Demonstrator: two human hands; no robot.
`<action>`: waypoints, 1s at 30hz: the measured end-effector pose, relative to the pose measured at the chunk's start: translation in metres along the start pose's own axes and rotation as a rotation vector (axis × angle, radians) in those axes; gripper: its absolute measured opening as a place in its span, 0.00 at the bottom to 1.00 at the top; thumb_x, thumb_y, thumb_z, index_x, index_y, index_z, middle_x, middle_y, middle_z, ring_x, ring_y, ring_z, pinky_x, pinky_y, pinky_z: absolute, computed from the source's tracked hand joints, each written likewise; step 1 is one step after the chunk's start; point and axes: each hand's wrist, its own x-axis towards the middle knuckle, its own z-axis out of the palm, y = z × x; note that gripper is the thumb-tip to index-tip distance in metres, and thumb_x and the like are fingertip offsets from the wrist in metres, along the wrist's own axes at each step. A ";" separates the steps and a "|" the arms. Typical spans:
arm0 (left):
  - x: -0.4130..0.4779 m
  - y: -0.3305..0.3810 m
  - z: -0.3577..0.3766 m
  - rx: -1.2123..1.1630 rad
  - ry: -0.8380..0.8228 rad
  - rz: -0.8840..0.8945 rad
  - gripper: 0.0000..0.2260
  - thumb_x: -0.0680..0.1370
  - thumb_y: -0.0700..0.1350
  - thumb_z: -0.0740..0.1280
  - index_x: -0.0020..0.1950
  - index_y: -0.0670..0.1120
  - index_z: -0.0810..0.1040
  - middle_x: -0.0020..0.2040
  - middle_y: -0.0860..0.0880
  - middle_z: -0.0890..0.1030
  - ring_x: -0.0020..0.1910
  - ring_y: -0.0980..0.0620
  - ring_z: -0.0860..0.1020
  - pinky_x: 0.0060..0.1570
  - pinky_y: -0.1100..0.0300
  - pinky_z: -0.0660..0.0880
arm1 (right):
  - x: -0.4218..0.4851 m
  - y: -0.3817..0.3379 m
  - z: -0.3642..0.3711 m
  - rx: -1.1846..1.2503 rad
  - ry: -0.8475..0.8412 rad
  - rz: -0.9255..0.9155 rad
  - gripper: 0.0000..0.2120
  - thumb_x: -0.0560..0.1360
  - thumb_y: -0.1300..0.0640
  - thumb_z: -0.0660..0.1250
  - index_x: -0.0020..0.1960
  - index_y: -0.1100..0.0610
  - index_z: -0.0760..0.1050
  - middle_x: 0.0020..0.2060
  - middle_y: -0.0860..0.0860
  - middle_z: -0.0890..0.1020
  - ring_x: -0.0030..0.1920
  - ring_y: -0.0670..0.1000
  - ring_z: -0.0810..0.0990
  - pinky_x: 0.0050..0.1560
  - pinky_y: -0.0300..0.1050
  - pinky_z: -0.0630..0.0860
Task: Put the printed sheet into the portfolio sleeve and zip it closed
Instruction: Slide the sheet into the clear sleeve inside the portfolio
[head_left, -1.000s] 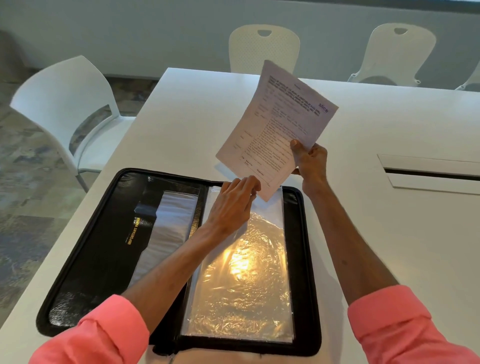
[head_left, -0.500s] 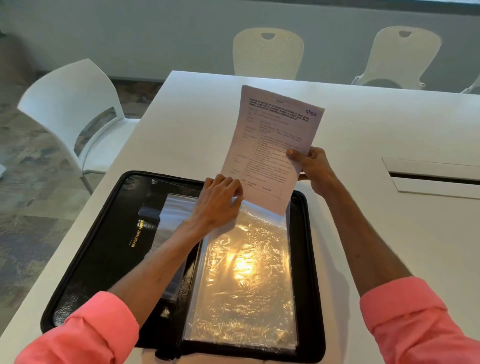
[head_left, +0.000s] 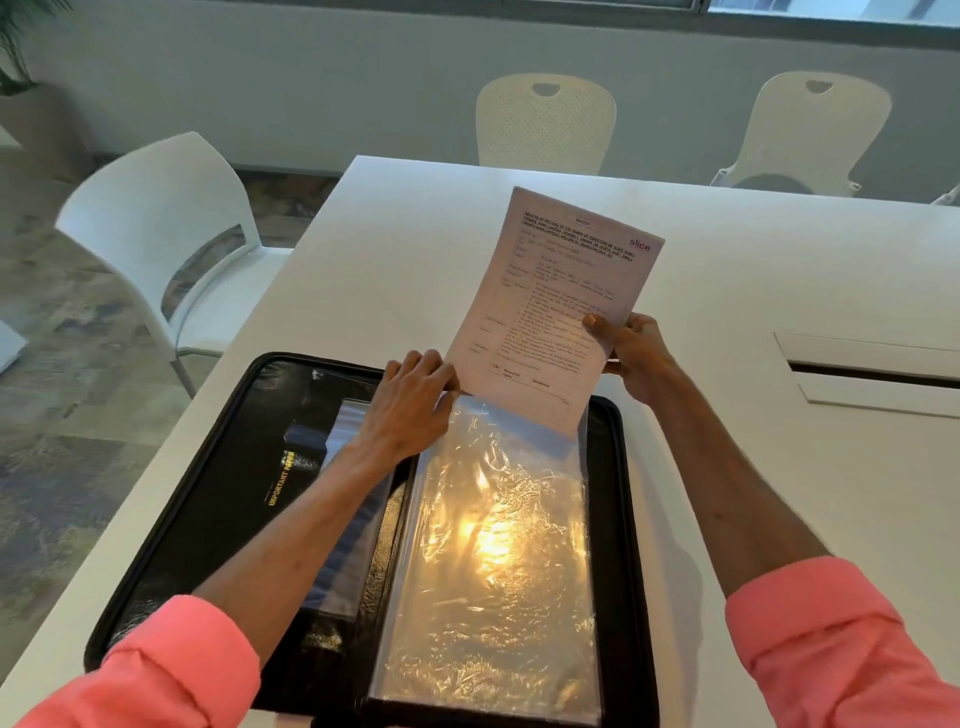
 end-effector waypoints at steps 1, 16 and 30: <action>-0.001 0.000 0.000 -0.002 0.004 0.003 0.07 0.84 0.48 0.67 0.60 0.48 0.79 0.61 0.49 0.79 0.59 0.48 0.77 0.62 0.51 0.73 | 0.001 0.000 -0.001 0.001 0.004 0.003 0.10 0.82 0.57 0.75 0.63 0.57 0.84 0.53 0.53 0.91 0.51 0.56 0.91 0.44 0.52 0.88; 0.000 -0.008 0.002 -0.039 -0.023 0.030 0.08 0.86 0.49 0.63 0.62 0.48 0.78 0.60 0.50 0.79 0.59 0.49 0.77 0.62 0.51 0.75 | 0.009 -0.010 -0.006 -0.126 -0.121 0.015 0.14 0.81 0.59 0.75 0.66 0.60 0.83 0.57 0.56 0.90 0.57 0.60 0.90 0.53 0.60 0.88; 0.007 -0.016 0.003 -0.009 -0.072 0.103 0.08 0.86 0.51 0.63 0.63 0.50 0.75 0.59 0.50 0.76 0.56 0.49 0.76 0.60 0.49 0.75 | 0.024 -0.012 -0.003 -0.363 -0.353 0.006 0.17 0.81 0.51 0.77 0.66 0.57 0.84 0.55 0.53 0.91 0.53 0.55 0.91 0.44 0.51 0.89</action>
